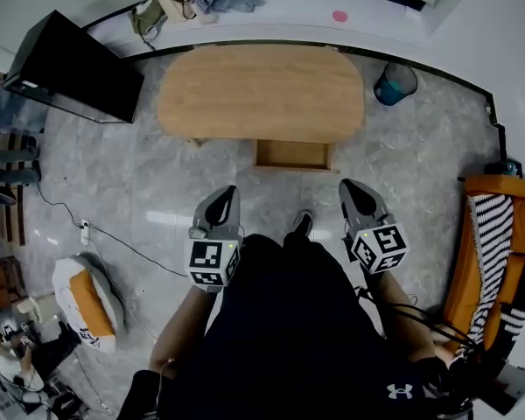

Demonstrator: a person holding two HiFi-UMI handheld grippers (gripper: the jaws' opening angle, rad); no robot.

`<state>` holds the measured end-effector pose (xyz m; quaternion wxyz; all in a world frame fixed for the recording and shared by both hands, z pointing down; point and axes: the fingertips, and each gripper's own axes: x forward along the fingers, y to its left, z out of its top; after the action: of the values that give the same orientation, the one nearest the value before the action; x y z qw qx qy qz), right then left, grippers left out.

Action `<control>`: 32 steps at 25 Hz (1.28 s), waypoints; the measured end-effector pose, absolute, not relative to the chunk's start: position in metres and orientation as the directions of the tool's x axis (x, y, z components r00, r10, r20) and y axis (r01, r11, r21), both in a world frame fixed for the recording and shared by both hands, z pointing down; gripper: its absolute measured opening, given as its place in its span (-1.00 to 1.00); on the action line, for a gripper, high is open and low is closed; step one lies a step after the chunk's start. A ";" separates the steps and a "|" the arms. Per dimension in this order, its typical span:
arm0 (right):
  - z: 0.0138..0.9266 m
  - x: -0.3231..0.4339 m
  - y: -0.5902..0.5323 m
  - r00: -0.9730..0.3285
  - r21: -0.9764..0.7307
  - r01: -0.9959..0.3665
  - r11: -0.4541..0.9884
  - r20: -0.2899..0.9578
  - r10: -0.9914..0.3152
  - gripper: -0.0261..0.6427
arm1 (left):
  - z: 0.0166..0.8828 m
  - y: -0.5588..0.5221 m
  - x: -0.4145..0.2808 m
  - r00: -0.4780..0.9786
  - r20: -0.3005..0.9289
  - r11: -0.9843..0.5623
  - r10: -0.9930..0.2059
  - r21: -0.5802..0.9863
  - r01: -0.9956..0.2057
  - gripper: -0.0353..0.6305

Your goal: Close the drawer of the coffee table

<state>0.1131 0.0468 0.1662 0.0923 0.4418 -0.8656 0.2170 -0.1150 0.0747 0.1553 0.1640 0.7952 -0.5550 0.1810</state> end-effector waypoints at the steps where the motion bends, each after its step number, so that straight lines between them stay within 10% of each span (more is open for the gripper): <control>1: 0.171 0.118 0.041 -0.589 -0.293 -0.808 0.512 0.359 -0.724 -0.92 | 0.160 0.072 -0.118 0.310 0.481 -0.330 -0.820 0.045 -0.943 -0.89; 32: 0.496 0.215 -0.032 -0.349 -0.120 -0.926 0.358 0.637 -0.688 -0.91 | 0.515 -0.021 -0.147 0.342 0.740 -0.529 -0.580 -0.022 -0.848 -0.60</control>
<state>0.2147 -0.0323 0.4956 0.2489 0.5136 -0.7855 0.2394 -0.1468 -0.0210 0.5151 0.1875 0.7975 -0.4476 0.3584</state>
